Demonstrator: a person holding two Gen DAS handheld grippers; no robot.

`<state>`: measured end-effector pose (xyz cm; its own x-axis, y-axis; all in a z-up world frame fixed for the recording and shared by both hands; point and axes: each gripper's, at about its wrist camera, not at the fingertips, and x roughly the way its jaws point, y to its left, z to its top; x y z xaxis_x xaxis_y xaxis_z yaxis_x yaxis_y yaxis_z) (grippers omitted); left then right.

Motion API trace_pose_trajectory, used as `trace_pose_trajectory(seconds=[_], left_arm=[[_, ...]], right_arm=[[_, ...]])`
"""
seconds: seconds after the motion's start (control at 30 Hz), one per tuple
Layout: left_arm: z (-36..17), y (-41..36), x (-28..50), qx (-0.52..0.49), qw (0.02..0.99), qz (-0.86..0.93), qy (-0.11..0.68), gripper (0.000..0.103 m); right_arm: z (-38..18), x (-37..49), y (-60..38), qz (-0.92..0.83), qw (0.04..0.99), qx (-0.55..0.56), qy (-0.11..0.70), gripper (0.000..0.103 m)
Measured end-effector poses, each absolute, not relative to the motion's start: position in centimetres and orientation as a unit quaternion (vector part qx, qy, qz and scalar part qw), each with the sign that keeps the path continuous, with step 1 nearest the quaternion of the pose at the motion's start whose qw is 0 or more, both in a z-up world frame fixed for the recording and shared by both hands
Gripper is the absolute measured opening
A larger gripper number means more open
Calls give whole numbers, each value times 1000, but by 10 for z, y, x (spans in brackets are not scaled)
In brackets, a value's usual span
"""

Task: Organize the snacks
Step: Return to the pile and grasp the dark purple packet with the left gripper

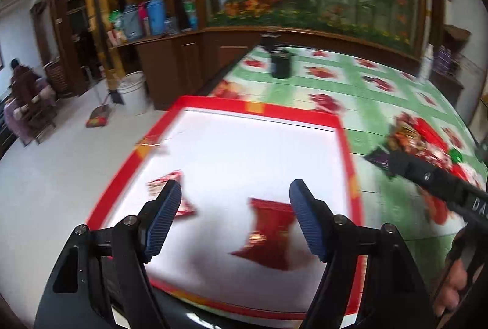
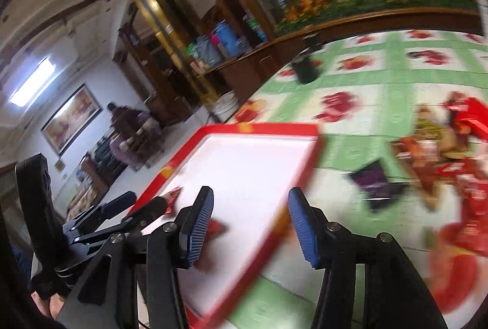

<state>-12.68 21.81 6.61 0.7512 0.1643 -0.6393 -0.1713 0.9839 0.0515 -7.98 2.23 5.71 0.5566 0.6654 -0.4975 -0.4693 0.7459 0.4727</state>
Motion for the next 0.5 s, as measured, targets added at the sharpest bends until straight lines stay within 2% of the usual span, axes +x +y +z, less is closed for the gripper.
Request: trace_pose_trajectory(seconds=[0.27, 0.33, 0.5], left_arm=[[74, 146, -103, 27, 934, -4, 356, 75], [74, 131, -95, 35, 931, -19, 362, 82], [68, 91, -77, 60, 923, -47, 377, 82]], right_arm=[[58, -90, -93, 240, 902, 162, 320, 60], [55, -92, -119, 219, 905, 162, 327, 62], [43, -93, -146, 199, 900, 150, 358, 62]])
